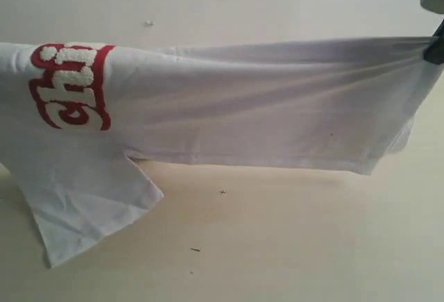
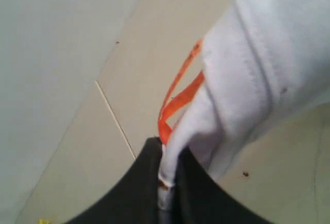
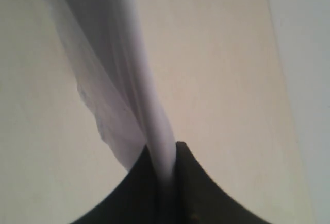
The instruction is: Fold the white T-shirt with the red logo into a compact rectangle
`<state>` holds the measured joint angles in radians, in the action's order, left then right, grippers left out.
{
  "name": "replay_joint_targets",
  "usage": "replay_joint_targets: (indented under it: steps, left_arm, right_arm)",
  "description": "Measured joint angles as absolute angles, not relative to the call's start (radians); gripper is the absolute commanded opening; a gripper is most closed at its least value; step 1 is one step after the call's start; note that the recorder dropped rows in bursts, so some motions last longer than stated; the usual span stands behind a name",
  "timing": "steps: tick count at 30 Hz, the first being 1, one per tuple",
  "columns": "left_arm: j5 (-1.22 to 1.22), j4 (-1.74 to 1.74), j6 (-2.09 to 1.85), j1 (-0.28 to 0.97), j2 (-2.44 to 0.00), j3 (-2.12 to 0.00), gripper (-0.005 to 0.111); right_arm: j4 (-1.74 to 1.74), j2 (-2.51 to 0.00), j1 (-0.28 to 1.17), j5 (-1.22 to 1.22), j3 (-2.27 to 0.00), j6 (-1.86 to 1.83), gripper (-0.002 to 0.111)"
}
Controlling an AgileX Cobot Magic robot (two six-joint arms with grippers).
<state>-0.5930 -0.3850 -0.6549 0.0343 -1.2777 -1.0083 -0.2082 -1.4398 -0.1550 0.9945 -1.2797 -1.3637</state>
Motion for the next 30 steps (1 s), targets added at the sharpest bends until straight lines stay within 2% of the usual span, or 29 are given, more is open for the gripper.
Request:
replay_joint_targets:
  steps: [20,25,30]
  left_arm:
    - [-0.603,-0.498,-0.373,0.034,-0.841,-1.008,0.000]
    - [-0.658,-0.512,-0.351,0.034,-0.797,-1.010,0.000]
    - [-0.771,-0.503,-0.349,0.034,-0.812,-1.010,0.000]
  right_arm:
    - [-0.562,-1.142,-0.155,1.058,-1.280,-1.401,0.000]
    - [-0.635,-1.111,-0.155,1.071,-1.280,-1.252,0.000]
    - [-0.568,-1.119,-0.155,1.127,-1.280,-0.987,0.000]
